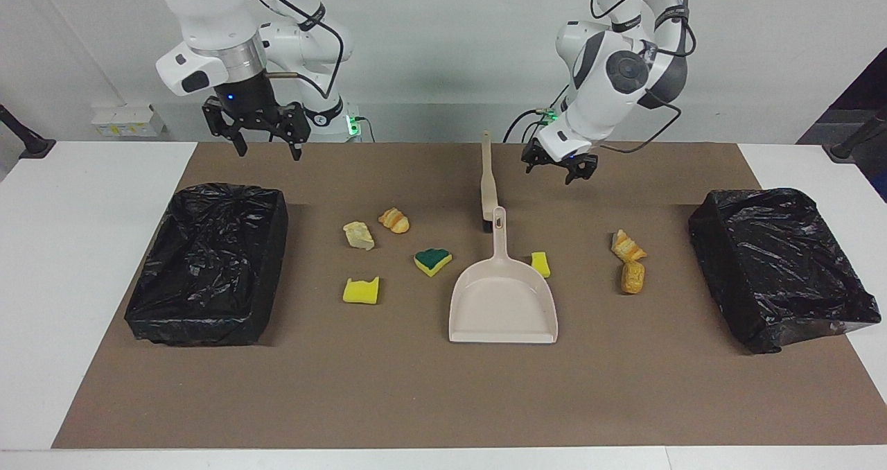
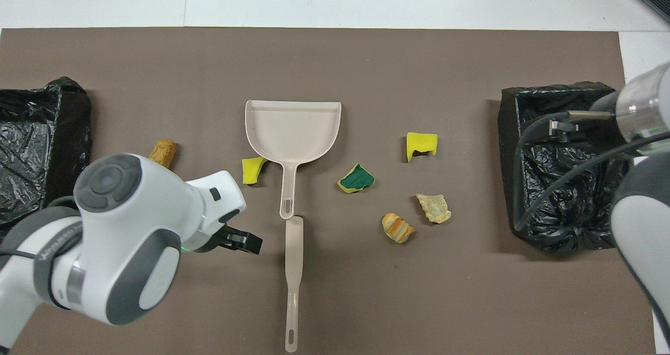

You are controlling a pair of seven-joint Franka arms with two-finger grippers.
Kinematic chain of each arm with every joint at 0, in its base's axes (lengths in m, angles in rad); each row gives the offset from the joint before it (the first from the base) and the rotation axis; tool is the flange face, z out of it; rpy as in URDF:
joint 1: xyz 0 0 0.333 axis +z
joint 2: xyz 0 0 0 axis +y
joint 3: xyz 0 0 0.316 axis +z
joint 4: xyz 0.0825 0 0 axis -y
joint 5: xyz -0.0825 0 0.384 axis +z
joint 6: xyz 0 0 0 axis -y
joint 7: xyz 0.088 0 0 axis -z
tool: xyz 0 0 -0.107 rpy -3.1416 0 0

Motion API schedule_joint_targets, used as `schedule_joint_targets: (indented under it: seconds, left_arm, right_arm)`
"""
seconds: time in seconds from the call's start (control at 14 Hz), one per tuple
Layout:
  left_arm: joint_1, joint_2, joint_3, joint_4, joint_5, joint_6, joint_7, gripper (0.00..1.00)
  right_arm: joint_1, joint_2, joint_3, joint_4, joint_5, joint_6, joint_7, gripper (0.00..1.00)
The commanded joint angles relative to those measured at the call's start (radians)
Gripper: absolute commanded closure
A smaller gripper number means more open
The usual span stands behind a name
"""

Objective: Sweep and dump trash in bin

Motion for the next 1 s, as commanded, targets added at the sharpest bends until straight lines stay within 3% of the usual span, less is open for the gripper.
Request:
schedule_joint_targets:
  seconds: [0.0,0.29,0.5,0.65,0.93]
  left_arm:
    - [-0.124,-0.047,0.016,-0.151,-0.006,0.142,-0.093,0.00]
    - [-0.262,-0.047,-0.004,-0.243,-0.006,0.288,-0.278,0.00]
    - [-0.301,-0.031,-0.006,-0.272,-0.004,0.325,-0.300,0.03]
    - [-0.313,-0.036,-0.009,-0.278,-0.004,0.333,-0.312,0.17]
    - [-0.338,-0.041,-0.009,-0.280,-0.004,0.333,-0.360,0.30]
  right_arm:
    - [0.054,0.059,0.004,-0.007,-0.006,0.084,0.042,0.00]
    - [0.221,0.171,0.003,0.007,-0.038,0.173,0.139,0.00]
    - [0.334,0.263,0.003,0.015,-0.052,0.251,0.258,0.00]
    - [0.391,0.347,-0.002,0.093,-0.056,0.264,0.286,0.00]
    - [0.478,0.557,-0.008,0.341,-0.089,0.256,0.404,0.00]
